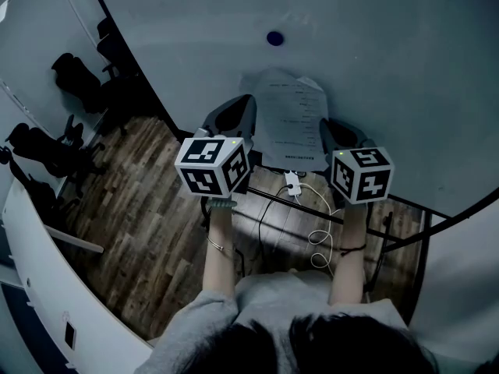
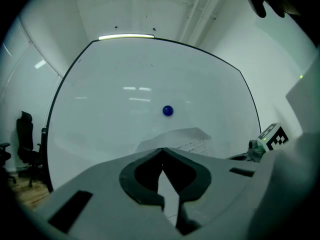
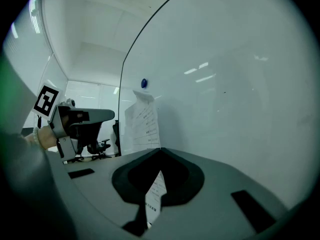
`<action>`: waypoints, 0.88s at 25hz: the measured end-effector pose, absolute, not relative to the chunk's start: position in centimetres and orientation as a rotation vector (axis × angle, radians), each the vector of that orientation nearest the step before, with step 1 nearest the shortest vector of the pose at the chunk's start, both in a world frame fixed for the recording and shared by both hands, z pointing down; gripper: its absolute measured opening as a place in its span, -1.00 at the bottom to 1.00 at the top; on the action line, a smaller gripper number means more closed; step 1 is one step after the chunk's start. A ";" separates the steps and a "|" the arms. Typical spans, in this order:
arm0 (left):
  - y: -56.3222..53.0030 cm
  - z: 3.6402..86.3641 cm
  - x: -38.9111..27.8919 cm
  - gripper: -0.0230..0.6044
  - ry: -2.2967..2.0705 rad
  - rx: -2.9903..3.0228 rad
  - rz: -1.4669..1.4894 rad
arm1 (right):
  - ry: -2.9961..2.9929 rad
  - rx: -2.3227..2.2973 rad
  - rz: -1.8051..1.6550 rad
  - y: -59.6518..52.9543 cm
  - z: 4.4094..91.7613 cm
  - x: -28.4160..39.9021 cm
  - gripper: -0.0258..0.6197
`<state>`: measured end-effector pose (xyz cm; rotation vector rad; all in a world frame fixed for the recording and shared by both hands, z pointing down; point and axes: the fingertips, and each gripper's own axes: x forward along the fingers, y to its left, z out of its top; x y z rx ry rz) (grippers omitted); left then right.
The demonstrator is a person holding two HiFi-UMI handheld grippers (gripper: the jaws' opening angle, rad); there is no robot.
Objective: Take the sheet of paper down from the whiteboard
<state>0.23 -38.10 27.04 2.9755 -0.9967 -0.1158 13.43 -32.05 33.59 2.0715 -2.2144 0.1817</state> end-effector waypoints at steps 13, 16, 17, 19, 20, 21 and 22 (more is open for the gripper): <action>-38.4 33.1 1.0 -0.91 -0.958 2.832 -0.011 | -2.258 1.997 0.222 -33.5 35.0 14.2 -0.92; -38.4 33.6 1.4 -0.91 -0.958 2.830 0.009 | -2.268 1.978 0.225 -33.7 35.2 14.4 -0.92; -38.3 33.7 1.4 -0.91 -0.958 2.828 0.014 | -2.271 1.972 0.226 -33.6 35.2 14.3 -0.92; -38.0 34.0 1.2 -0.91 -0.954 2.827 0.020 | -2.271 1.967 0.226 -33.4 35.4 14.1 -0.92; -37.8 34.2 1.0 -0.91 -0.951 2.826 0.023 | -2.269 1.967 0.225 -33.3 35.5 13.9 -0.92; -37.6 34.4 0.8 -0.91 -0.948 2.827 0.027 | -2.267 1.970 0.226 -33.1 35.6 13.7 -0.92; -37.5 34.5 0.7 -0.91 -0.945 2.827 0.033 | -2.265 1.973 0.227 -33.0 35.7 13.6 -0.92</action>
